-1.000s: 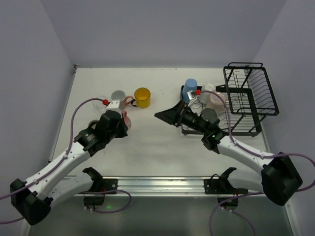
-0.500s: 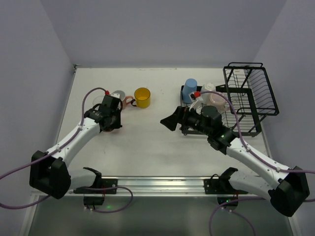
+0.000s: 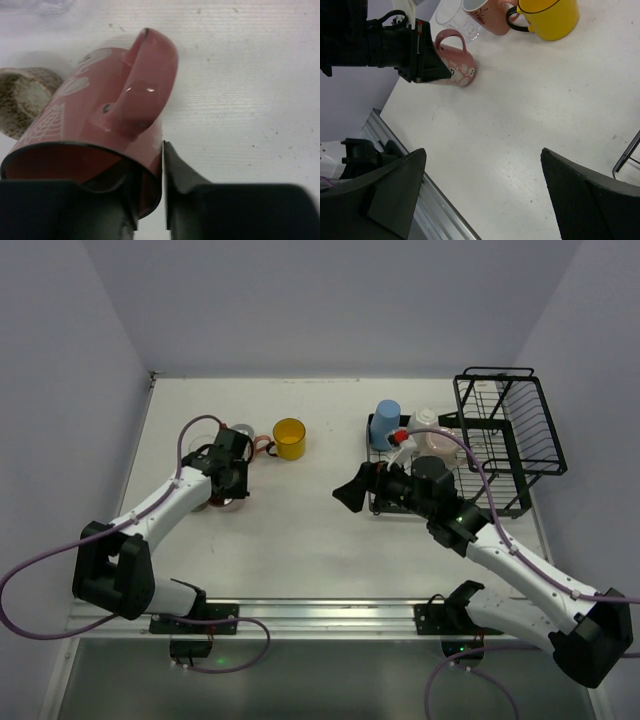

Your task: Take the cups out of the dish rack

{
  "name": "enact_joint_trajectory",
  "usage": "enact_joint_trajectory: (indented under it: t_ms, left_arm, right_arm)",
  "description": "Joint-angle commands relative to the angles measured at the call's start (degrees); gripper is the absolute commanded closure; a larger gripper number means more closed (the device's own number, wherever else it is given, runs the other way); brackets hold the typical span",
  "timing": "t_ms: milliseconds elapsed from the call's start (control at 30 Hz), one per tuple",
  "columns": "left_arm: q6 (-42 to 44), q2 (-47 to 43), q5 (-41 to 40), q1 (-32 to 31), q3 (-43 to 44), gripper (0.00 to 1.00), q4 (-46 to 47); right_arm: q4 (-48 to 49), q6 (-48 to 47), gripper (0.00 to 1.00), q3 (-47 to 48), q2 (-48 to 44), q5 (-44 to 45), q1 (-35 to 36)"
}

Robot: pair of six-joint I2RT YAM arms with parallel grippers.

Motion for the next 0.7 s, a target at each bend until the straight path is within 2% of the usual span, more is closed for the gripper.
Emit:
enact_joint_trajectory:
  t_ms: [0,67,100,233,400,500,600,667]
  left_arm:
    - [2.32,-0.75,-5.64,0.65,1.91,0.71,1.74]
    - [2.41,-1.72,-5.56,0.65,2.00,0.59,2.09]
    - [2.41,-2.24,-5.12,0.65,2.00,0.46,2.35]
    - [2.41,-5.23,-4.94,0.65,1.47,0.25,4.20]
    - [2.41,-8.66,-3.19,0.56,1.47,0.18,5.08]
    - [2.67,-13.57,0.66,0.48,2.26,0.15,6.48]
    - [2.76,-22.34,6.19,0.48,1.65,0.14,9.90]
    - [2.76,-26.05,9.54,0.39,0.77,0.13,13.07]
  right_arm:
    - [-2.50,-2.43,0.01,4.11,-0.14,1.49,0.24]
    - [-3.91,-3.04,0.01,5.26,0.57,2.28,0.24]
    - [-5.40,-3.31,0.01,5.88,0.92,3.67,0.15]
    - [-9.19,-6.02,0.01,9.82,2.85,6.67,0.24]
    - [-15.50,-9.46,0.01,13.87,6.27,10.53,0.24]
    - [-18.15,-10.78,0.01,16.16,8.38,18.35,0.24]
    - [-20.17,-12.88,0.01,20.10,11.11,26.52,-0.02]
    - [-20.79,-12.98,0.04,22.04,14.36,31.09,-0.46]
